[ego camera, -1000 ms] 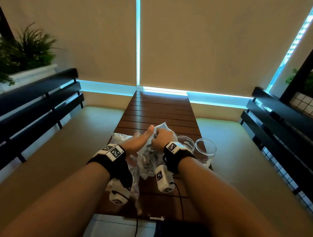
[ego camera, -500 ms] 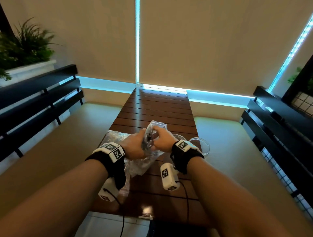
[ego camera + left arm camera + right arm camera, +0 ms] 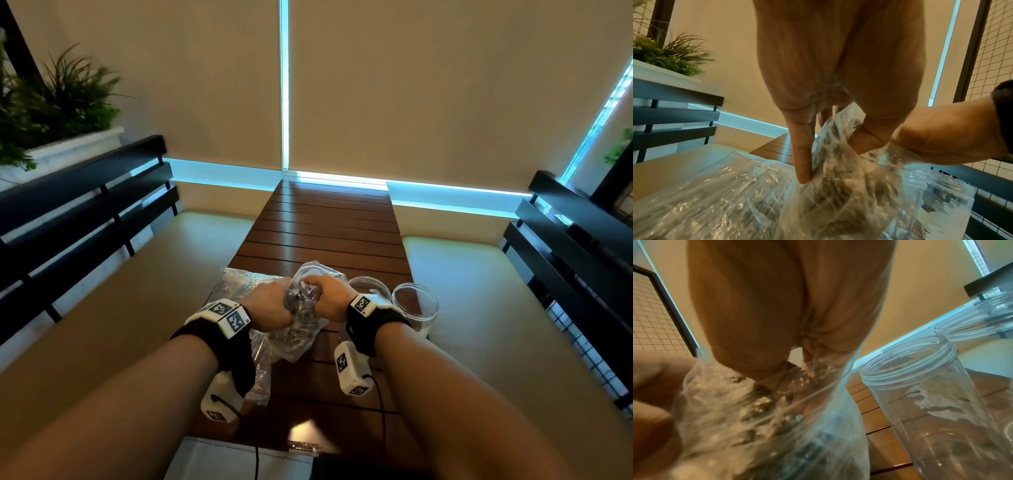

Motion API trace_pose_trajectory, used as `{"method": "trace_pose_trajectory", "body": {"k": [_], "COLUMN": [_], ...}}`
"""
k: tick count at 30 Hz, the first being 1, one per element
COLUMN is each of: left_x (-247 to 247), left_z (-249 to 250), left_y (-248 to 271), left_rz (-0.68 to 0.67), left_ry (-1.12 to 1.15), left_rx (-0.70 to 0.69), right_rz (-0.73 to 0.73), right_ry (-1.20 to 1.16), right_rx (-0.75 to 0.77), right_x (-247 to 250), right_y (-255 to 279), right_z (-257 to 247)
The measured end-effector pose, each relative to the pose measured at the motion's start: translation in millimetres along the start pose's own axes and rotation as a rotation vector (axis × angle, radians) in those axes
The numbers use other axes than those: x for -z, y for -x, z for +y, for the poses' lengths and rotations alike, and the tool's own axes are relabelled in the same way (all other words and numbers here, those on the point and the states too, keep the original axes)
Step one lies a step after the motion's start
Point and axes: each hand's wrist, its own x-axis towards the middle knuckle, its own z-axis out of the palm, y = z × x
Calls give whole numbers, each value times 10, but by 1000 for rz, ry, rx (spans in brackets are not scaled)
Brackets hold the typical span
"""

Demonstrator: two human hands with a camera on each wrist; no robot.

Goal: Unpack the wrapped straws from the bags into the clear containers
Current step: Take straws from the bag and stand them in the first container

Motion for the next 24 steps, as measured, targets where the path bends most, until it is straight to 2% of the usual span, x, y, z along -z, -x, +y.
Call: {"method": "trace_pose_trajectory", "body": {"k": [4,10,13,16,20,24], "left_x": [4,0,9,43,118,144], "left_z": [-3,-79,-143,-234,-274,-264], "left_y": [-18,-81,-90,-110,-115,-98], "left_rz": [24,24,71,156,247,254], "left_ry": [33,84,87,74,157,220], "left_rx": [-7,19,21,41,103,113], "right_rz": [39,109,169,161,48,68], "right_ry": [68,-21,-111,-120,-29,45], "right_rx": [13,86,116,115,156,210], "right_x": [-94,-124,-206,-107,-38,-24], "right_y": [-40,-15,-39,-45,-63,-5], "right_z": [55,36,27,-56,-140,-175]}}
